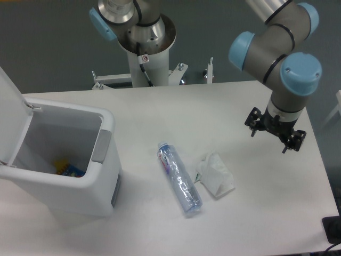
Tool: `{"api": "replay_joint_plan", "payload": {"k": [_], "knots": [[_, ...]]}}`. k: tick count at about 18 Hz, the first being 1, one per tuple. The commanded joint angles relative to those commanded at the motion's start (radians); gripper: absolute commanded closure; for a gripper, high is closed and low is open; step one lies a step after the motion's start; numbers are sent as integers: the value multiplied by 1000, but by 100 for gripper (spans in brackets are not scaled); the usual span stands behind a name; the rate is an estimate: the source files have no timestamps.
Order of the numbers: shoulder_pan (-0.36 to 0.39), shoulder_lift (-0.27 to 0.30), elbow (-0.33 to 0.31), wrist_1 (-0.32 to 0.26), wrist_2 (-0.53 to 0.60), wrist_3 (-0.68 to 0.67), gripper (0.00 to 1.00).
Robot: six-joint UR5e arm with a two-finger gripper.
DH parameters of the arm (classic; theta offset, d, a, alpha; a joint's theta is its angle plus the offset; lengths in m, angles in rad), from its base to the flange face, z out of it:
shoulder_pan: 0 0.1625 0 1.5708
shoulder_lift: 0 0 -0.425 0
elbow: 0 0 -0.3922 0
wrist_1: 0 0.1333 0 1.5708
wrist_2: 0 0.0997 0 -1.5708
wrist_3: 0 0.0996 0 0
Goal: Place the trash in the trash can
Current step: 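Move the gripper over the crumpled white tissue and lower toward it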
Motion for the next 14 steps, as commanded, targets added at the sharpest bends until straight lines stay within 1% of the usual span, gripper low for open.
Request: {"api": "replay_joint_plan", "payload": {"k": [2,3,4,5,6,7,8,9,10,14], "knots": [[-29,-3,5,8,-8,-99,0],[-35,-6,8,23,-15,-196,0],[-52,-9,-1,53,-38,-333,0],[-63,-12,-8,78,-52,-380,0],[-71,-12,-24,96,-54,-397,0],[-86,-14,-43,132,-52,-399,0],[-92,-15,-79,203,-49,-399,0],[-92,-24,-103,237,-46,-398,0],[-92,-29,-116,253,-46,-395,0],[-101,-38,-135,252,-55,-388,0]]}}
